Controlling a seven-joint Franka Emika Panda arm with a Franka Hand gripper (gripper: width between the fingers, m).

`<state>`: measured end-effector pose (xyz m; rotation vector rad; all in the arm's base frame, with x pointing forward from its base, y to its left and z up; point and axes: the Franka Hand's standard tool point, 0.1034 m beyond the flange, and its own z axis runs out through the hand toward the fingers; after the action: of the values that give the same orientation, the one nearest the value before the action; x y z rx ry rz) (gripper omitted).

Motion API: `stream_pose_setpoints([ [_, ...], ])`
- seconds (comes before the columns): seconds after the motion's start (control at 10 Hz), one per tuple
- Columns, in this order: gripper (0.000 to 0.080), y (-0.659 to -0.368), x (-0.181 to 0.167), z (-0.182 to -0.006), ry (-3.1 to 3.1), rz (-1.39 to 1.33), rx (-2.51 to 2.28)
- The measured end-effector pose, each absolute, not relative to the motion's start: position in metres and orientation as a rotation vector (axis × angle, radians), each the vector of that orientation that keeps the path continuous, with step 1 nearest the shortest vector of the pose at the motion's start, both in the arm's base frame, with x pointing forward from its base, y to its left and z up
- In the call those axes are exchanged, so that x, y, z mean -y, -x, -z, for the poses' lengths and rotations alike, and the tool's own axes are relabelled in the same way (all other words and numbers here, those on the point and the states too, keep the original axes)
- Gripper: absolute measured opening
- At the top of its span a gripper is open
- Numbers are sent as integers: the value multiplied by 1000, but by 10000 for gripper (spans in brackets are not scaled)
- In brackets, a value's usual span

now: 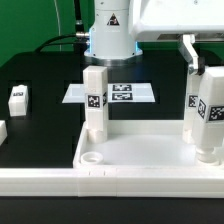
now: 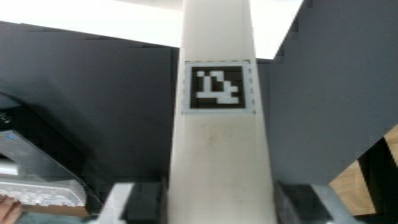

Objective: Assemble desk

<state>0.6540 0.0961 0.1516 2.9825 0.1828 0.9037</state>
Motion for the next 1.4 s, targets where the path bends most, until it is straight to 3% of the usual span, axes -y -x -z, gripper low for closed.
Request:
stream_pose_setpoints([
  [1.4, 285, -648, -96, -132, -2959, -914, -198],
])
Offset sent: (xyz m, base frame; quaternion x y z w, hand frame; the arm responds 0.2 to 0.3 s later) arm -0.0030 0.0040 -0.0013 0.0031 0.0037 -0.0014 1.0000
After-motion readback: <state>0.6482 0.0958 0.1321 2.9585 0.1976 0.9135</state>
